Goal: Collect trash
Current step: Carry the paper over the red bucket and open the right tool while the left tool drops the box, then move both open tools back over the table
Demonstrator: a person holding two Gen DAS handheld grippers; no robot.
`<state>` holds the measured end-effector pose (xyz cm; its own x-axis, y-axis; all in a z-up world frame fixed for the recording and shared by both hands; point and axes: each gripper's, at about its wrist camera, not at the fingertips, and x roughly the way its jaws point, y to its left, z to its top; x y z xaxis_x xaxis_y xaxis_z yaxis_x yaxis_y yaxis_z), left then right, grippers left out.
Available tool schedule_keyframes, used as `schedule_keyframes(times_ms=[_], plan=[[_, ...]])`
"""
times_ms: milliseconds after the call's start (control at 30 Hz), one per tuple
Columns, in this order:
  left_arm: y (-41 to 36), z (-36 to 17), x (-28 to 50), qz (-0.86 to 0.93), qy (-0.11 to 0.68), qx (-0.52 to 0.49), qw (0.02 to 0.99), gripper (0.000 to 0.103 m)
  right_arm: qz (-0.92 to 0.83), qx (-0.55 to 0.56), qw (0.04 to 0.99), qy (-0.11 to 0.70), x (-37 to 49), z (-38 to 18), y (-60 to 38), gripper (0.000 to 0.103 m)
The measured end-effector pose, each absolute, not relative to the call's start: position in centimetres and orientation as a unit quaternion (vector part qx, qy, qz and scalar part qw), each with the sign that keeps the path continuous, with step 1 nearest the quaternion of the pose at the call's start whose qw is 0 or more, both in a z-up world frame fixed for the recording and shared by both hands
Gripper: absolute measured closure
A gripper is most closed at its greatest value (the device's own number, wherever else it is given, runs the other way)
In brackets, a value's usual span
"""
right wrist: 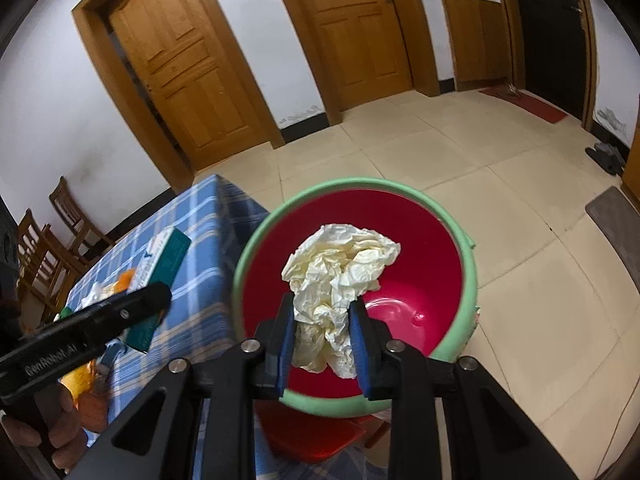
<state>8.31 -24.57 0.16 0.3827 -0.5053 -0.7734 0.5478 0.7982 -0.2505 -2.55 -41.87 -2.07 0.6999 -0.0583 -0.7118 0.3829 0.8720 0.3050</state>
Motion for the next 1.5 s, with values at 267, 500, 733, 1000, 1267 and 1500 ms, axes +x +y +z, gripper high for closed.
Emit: schedule_keyframes(times_ms=[267,500,733,1000,1267,1500], plan=[[-27.9,-2.0,9.0,-0.324,0.469,0.050,0.820,0.052,-0.135,0.244,0.885,0.373,-2.6,-3.7,-43.9,0.075],[-28.9,-2.5,9.5,-0.324,0.474,0.054,0.817,0.043,-0.141,0.253,0.880,0.376,-2.4,-4.5,-44.4,0.075],[-28.6,-2.1,9.6,-0.312,0.474,0.050,0.822,0.040,-0.141,0.256,0.878,0.379,-2.0,-5.0,-44.6,0.073],[-26.9,-1.5,9.8,-0.296,0.473,0.033,0.829,0.040,-0.139,0.267,0.878,0.373,-1.9,-5.0,-44.8,0.054],[-25.3,-0.2,9.2,-0.291,0.464,0.020,0.836,0.040,-0.143,0.271,0.881,0.360,-2.4,-4.1,-44.7,0.043],[-24.4,1.5,8.6,-0.287,0.455,0.013,0.843,0.040,-0.137,0.270,0.887,0.347,-3.1,-2.6,-43.9,0.042]])
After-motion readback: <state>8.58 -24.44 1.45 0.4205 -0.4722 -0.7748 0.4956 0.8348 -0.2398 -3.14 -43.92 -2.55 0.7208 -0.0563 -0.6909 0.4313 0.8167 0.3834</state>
